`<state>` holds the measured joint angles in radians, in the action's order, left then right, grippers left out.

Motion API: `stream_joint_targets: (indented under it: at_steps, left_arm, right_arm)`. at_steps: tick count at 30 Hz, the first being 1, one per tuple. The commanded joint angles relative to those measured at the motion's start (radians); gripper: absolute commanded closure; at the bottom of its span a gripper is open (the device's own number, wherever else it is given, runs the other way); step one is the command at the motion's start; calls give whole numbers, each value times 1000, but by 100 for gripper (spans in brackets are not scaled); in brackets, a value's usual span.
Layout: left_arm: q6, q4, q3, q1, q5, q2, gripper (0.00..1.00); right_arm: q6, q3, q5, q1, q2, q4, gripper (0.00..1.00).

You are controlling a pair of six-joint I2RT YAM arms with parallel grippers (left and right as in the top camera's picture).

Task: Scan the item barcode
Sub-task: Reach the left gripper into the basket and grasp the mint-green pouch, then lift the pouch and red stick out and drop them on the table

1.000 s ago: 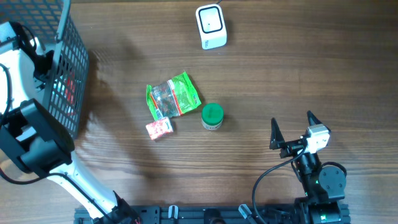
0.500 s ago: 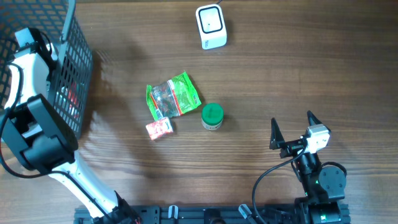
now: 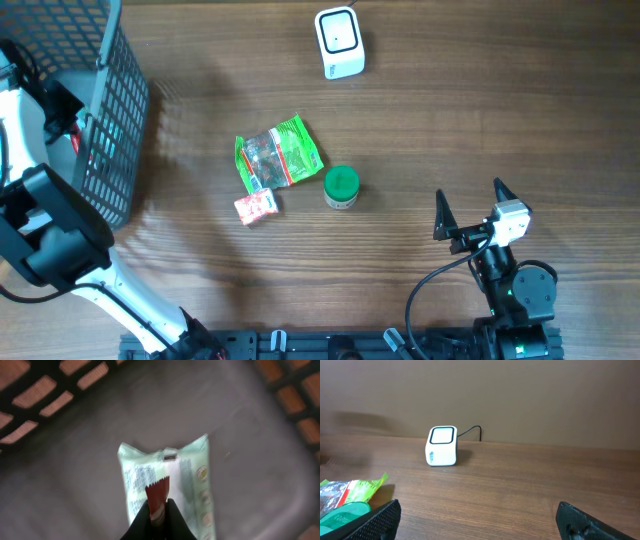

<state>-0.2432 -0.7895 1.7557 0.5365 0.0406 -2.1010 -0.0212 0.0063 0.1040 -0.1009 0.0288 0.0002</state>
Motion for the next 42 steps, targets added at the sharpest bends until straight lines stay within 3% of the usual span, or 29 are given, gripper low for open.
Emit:
stream_joint_targets:
  at_steps: [1,2,3,4,5,7,12,20,25,27,28,30,31,39,42]
  left_arm:
    - [-58,40,15,-3,-63,-42,95]
    - [-58,49,15,-3,-64,-56,93]
    - [-58,59,15,-2,-66,-67,75]
    - [-56,69,15,-2,-66,-72,36]
    - [-55,71,15,-2,-66,-72,29]
    - [-53,72,15,-2,-67,-72,0]
    - [35,40,18,-2,-64,-61,0]
    - [24,-76,12,-2,-47,-56,0]
    - [-35,-9,-101,-5,-47,-56,0]
    - [-35,69,-178,-14,-48,-58,7]
    - [-35,105,-211,-18,-48,-58,20]
    - [-35,125,-230,-22,-48,-58,78]
    - [-35,122,-221,-21,-47,-51,96]
    - [-39,-84,110,-3,-43,238,96]
    - [-130,-152,161,-16,-79,444,96]
  right_arm:
    - [-8,-1,2,5,-5,5,0]
    - [-7,-1,2,5,-4,5,0]
    - [-7,-1,2,5,-5,5,0]
    - [-8,-1,2,5,-4,5,0]
    - [-8,-1,2,5,-5,5,0]
    - [-7,-1,2,5,-5,5,0]
    - [-7,-1,2,5,-5,5,0]
    - [-8,-1,2,5,-5,5,0]
    - [-7,-1,2,5,-4,5,0]
    - [-7,-1,2,5,-5,5,0]
    - [-8,-1,2,5,-4,5,0]
    - [-8,-1,2,5,-4,5,0]
    - [-8,-1,2,5,-5,5,0]
    - [-8,-1,2,5,-5,5,0]
    - [-8,-1,2,5,-5,5,0]
